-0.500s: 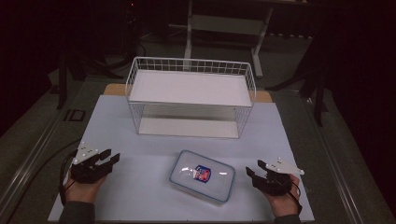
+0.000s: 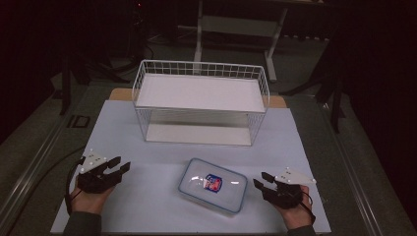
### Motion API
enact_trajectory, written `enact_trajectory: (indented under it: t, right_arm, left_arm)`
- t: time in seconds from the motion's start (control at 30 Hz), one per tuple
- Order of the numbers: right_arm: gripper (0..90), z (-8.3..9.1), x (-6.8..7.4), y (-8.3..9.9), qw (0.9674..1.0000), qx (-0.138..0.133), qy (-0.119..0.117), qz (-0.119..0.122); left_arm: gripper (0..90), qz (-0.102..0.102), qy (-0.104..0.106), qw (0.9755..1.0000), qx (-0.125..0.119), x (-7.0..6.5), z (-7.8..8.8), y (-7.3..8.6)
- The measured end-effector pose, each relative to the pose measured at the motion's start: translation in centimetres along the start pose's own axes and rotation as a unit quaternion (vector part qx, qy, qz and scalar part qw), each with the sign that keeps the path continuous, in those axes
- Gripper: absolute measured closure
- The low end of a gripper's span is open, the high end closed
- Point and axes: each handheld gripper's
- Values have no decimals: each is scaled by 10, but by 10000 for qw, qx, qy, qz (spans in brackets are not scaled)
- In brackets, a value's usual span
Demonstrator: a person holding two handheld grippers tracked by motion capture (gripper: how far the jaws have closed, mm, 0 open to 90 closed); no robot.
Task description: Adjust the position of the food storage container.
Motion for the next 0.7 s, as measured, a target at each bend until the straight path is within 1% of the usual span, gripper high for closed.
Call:
enact_trajectory:
  t: [0.03,0.17,0.27,0.43,0.5,0.53,0.6,0.63,0.67,0.7]
  right_arm:
    - [658,-1,1,0,10000,35,-80,48]
    - [815,-4,3,2,9990,260,-281,233]
    - [894,-6,5,3,9978,365,-458,321]
    - [898,-8,11,2,9945,517,-738,528]
    - [898,-9,12,3,9929,598,-860,568]
    - [898,-8,12,4,9925,606,-876,594]
    - [898,-7,13,5,9908,654,-1020,602]
    - [898,-7,13,5,9901,685,-1051,628]
    - [898,-7,13,5,9901,685,-1051,628]
    - [898,-6,14,5,9891,729,-1105,645]
  left_arm:
    - [563,-18,14,10000,2,-1,0,0]
    - [562,-59,55,10000,-15,-3,0,-1]
    - [558,-64,70,10000,-27,-5,0,-1]
    - [555,-76,80,9999,-32,-6,0,-1]
    - [554,-71,84,9999,-55,-6,0,-1]
    - [554,-63,97,9999,-68,-6,0,-1]
    - [554,-48,110,9999,-90,-6,0,-1]
    - [554,-44,116,9999,-96,-6,0,-1]
    - [554,-44,116,9999,-96,-6,0,-1]
    - [554,-49,118,9999,-111,-6,1,-1]
Point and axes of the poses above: each handheld gripper's, and its own axes: z roughly backward along the jaws, y roughly out of its underside, x roughly to its left, and after that the axes turned 8 degrees about -y, right-handed
